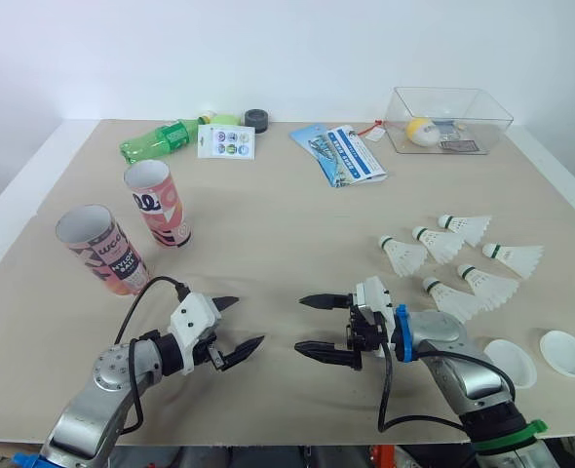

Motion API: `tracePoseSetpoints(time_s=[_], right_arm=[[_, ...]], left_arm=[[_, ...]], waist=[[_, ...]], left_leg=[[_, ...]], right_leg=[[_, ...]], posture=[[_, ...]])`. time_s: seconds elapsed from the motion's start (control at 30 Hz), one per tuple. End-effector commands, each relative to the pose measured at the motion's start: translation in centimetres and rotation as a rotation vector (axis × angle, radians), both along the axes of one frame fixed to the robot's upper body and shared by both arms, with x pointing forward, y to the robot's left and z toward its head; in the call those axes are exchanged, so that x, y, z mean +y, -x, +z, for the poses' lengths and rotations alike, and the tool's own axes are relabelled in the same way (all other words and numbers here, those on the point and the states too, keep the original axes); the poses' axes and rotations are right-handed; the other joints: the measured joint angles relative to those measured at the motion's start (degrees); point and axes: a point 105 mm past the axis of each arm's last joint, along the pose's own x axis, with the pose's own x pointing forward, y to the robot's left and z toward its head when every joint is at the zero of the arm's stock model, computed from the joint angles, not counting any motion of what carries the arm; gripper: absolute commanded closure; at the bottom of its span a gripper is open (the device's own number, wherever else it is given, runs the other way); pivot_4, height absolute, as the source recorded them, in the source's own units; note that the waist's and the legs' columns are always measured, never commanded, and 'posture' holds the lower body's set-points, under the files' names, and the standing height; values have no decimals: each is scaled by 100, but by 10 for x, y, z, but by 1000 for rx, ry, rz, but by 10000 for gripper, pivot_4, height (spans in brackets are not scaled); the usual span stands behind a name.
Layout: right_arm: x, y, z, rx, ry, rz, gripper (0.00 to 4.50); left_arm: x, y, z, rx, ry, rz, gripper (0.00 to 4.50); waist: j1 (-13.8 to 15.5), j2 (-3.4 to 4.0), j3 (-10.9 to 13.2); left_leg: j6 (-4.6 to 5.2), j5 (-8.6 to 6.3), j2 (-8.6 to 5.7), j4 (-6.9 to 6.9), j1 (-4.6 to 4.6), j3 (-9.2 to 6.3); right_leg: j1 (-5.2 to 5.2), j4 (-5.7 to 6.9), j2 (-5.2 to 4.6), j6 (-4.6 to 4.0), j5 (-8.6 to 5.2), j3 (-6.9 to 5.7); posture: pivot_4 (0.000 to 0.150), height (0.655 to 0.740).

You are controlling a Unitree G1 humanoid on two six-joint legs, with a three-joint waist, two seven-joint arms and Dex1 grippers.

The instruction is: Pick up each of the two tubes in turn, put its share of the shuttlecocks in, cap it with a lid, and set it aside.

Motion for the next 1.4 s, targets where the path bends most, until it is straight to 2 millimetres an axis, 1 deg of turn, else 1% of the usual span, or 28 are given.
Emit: tracePoseSetpoints(time_s=[0.03,0.13,0.47,0.6,0.7,0.8,0.87,0.97,1.07,1.13,1.23,1.4], right_arm=[[1,-2,8,-37,-10,9,63],[1,-4,8,-36,-15,5,63],[2,-8,13,-38,-50,-20,63],[3,-7,16,1,-68,-12,63],[5,-10,24,-21,-85,-10,63],[9,-14,34,-41,-104,-9,63],[11,-19,42,-66,-113,-12,63],[14,-22,47,-92,-107,0,63],[19,-25,49,-120,-75,32,63],[22,-28,49,-129,-50,47,63],[25,-33,50,-144,-32,59,63],[30,-41,56,-161,-55,74,63]], left_arm=[[1,1,6,-35,9,1,0],[-1,4,6,-26,28,-14,0],[-2,3,8,-36,27,-22,0],[-3,6,14,-33,67,-34,0],[-3,4,21,-67,89,-19,0],[4,-1,28,-115,114,78,0],[11,-5,33,-155,144,184,0],[19,-4,36,-193,151,303,0],[33,-1,39,-220,193,506,0],[43,4,38,-231,198,643,0],[52,11,33,-231,190,785,0],[84,15,21,-204,243,1068,0]], waist=[[0,0,0],[-2,0,0],[1,0,0],[1,0,0],[-1,0,0],[-4,0,0],[-5,0,0],[0,0,0],[-8,-1,0],[-6,-3,0],[-6,-3,0],[-19,-5,1]], left_leg=[[0,0,0,0,0,0],[0,0,0,0,0,0],[0,0,0,0,0,0],[0,0,0,0,0,0],[0,0,0,0,0,0],[0,0,0,1,0,0],[0,0,0,1,0,0],[0,0,1,1,0,0],[0,0,0,1,0,1],[0,0,0,4,0,5],[0,0,0,10,2,4],[0,0,0,33,-1,5]], right_leg=[[0,0,0,0,0,0],[0,0,0,0,0,0],[0,0,0,0,0,0],[0,0,0,0,0,0],[0,0,0,0,0,0],[1,0,0,1,2,1],[1,0,0,1,2,1],[2,0,0,3,2,2],[2,0,1,4,2,3],[3,0,0,7,4,6],[3,1,2,4,8,6],[4,1,2,6,17,7]], posture=[[1500,7400],[1500,7400],[1500,7400],[1500,7400],[1500,7400],[1500,7400],[1500,7400],[1500,7400],[1500,7400],[1500,7400],[1500,7400],[1500,7400]])
